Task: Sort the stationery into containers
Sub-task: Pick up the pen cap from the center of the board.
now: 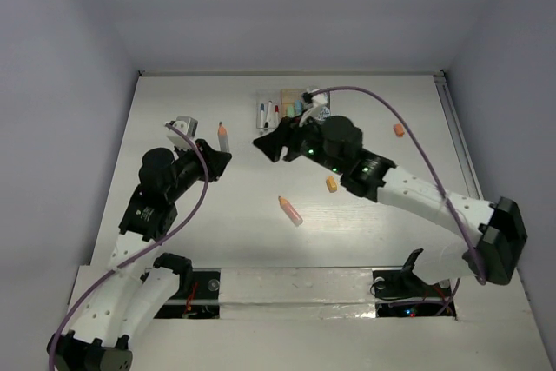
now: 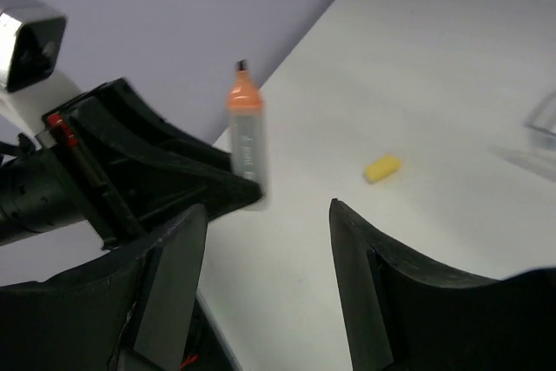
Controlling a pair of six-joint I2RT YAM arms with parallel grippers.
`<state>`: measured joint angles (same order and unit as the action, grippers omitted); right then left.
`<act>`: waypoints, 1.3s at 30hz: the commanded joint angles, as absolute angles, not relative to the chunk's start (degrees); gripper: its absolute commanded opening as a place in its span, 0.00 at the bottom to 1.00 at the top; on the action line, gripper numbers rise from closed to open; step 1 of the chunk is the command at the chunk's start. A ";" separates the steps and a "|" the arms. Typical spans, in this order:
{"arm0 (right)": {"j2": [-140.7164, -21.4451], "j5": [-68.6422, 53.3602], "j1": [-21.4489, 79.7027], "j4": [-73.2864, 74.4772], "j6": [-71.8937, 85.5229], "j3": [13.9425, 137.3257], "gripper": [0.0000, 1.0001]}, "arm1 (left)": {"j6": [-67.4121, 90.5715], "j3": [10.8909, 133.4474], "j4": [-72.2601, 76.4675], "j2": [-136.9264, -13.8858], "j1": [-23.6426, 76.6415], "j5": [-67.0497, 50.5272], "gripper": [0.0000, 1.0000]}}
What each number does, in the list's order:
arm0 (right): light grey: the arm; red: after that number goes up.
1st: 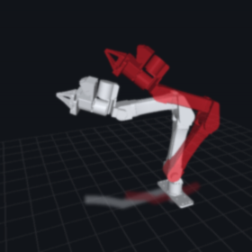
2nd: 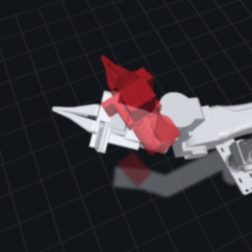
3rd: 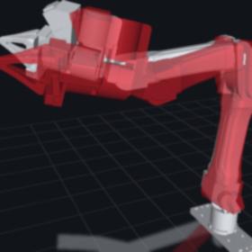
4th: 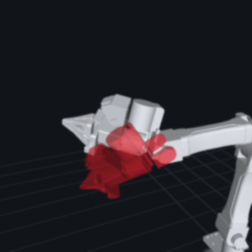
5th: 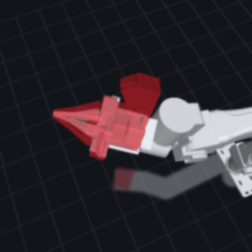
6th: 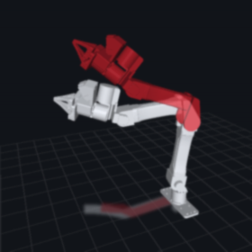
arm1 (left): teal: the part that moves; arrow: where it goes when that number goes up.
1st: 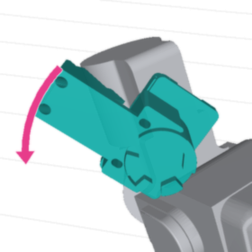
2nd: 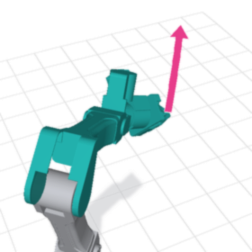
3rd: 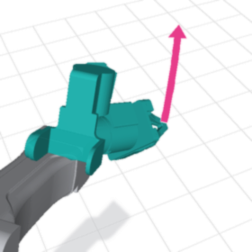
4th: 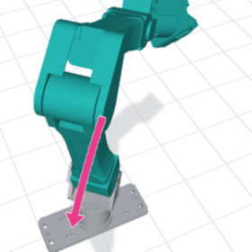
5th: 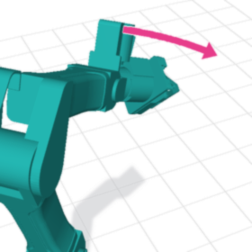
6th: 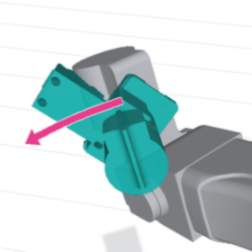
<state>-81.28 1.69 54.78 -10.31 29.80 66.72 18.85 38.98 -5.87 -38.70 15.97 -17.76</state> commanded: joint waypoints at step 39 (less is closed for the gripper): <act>-120.32 -5.89 -7.47 29.09 -6.94 92.90 0.73 | 15.03 41.57 -6.68 -32.61 27.60 -9.67 0.00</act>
